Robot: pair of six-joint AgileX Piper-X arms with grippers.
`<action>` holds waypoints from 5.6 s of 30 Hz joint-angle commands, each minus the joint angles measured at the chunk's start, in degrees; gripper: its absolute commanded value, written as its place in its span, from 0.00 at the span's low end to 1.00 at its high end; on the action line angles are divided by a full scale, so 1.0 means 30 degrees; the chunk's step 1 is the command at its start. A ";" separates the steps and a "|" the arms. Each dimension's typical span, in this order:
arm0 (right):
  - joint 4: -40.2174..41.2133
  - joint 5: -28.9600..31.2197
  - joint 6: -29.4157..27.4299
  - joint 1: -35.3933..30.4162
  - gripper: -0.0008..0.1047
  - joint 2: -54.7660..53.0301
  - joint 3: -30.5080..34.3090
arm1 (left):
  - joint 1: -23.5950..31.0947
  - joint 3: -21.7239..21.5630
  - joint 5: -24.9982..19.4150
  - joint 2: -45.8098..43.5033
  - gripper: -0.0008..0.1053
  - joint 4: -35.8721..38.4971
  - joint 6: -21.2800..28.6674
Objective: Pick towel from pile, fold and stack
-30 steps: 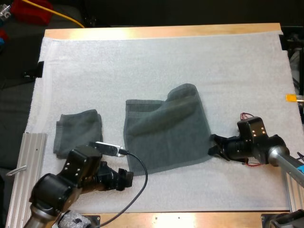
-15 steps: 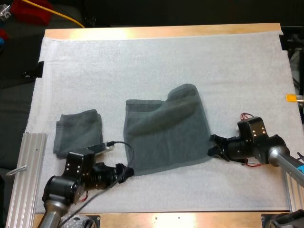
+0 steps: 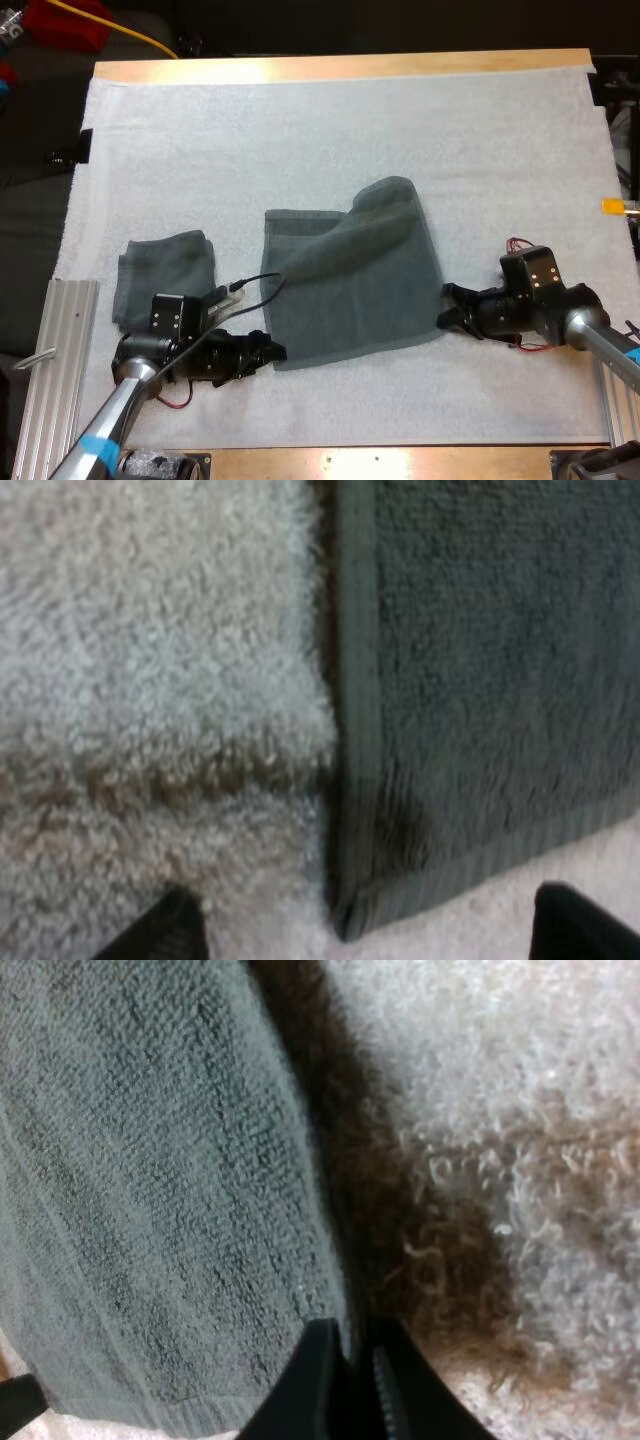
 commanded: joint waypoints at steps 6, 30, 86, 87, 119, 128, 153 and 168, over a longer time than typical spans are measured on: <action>0.0154 -0.0293 -0.0035 -0.0028 0.01 -0.0010 -0.0025 | 0.0015 0.0037 0.1555 0.1640 0.63 -0.0969 0.0531; 0.0154 -0.0478 -0.0035 -0.0028 0.01 -0.0010 -0.0025 | -0.2602 0.0037 0.1727 0.3027 0.49 -0.2707 -0.0275; 0.0834 0.1629 0.5798 0.3425 0.01 -0.7558 -0.0025 | -0.3083 -0.5781 0.5709 0.2921 0.01 0.3972 0.3209; 0.0282 0.1621 0.5954 0.3425 0.01 -0.7216 -0.0025 | -0.2935 -0.5876 0.5709 0.3097 0.01 0.3809 0.3182; -0.8613 0.4309 1.0376 0.0154 0.01 -0.1350 -0.0025 | -0.2155 -0.6885 -0.0654 0.6018 0.01 -0.3771 -0.2145; -0.9522 0.4716 1.0376 0.0154 0.03 -0.1350 -0.0025 | -0.2155 -0.6885 -0.0279 0.6018 0.01 -0.5095 -0.2002; -1.6154 0.2545 0.8492 0.0154 0.57 -0.1350 -0.0025 | 0.0060 -0.8371 0.7409 0.6018 0.59 -0.6139 -0.2257; -1.3006 0.1127 0.5420 0.0154 0.57 -0.3070 -0.0025 | 0.0075 -0.8371 0.5972 0.1572 0.59 -0.1054 0.1932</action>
